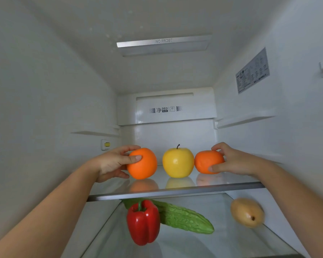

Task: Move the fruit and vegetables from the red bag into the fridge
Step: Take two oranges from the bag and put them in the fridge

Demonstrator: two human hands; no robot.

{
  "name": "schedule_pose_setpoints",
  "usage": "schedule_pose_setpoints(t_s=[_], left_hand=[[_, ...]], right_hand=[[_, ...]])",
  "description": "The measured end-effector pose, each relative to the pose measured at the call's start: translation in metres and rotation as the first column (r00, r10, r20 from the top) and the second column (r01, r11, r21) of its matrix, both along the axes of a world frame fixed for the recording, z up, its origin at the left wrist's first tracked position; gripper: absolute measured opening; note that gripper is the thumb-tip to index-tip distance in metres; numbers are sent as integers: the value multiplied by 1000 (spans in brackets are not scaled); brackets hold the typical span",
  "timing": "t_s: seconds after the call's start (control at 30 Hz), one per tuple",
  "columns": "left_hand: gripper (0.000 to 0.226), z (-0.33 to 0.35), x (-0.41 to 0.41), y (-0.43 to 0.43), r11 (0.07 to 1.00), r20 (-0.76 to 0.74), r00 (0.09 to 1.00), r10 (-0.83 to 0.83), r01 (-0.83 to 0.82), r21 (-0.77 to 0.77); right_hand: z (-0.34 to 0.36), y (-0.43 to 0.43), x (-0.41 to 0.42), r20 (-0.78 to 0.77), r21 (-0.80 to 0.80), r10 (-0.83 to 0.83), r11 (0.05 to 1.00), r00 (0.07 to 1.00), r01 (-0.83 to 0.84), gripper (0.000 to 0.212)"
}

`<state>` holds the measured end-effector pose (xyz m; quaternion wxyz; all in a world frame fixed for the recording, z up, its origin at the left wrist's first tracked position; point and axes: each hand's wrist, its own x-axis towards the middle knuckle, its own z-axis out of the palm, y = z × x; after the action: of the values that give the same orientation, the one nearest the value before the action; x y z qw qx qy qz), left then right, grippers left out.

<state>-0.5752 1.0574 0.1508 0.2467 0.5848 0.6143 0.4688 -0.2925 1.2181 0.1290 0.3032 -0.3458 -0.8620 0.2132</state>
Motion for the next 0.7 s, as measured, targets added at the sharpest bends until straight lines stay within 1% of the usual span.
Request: schedule_pose_setpoints(t_s=[0.1,0.2,0.3,0.37,0.47,0.6,0.7], left_hand=[[103,-2,2,2,1000,-1,1000,-19,19,-3],[97,-4,7,4,1000,-57,998,-14,13,-18],[93,-6,9,7,1000,-101,995,19,-19,-1],[99,-7,11,6,1000,-118,993,26,-26,2],[118,-7,11,5,1000,-157,987,17,-21,-20],[135,-7,11,1,999,-157,987,39,-43,-18],[140,-8,12,-9,997,-147,986,76,-76,2]], right_hand=[[-1,0,0,-10,23,-18,1000,1000,18,71],[-2,-1,1,-22,28,-26,999,999,26,72],[-3,-3,2,-33,22,-29,999,999,30,74],[-4,-6,1,-29,32,-34,999,999,35,76],[-5,-10,0,2,83,-51,995,999,50,78],[-6,-10,0,13,115,-79,990,997,77,82],[-7,-9,1,-14,116,-96,989,995,97,84]])
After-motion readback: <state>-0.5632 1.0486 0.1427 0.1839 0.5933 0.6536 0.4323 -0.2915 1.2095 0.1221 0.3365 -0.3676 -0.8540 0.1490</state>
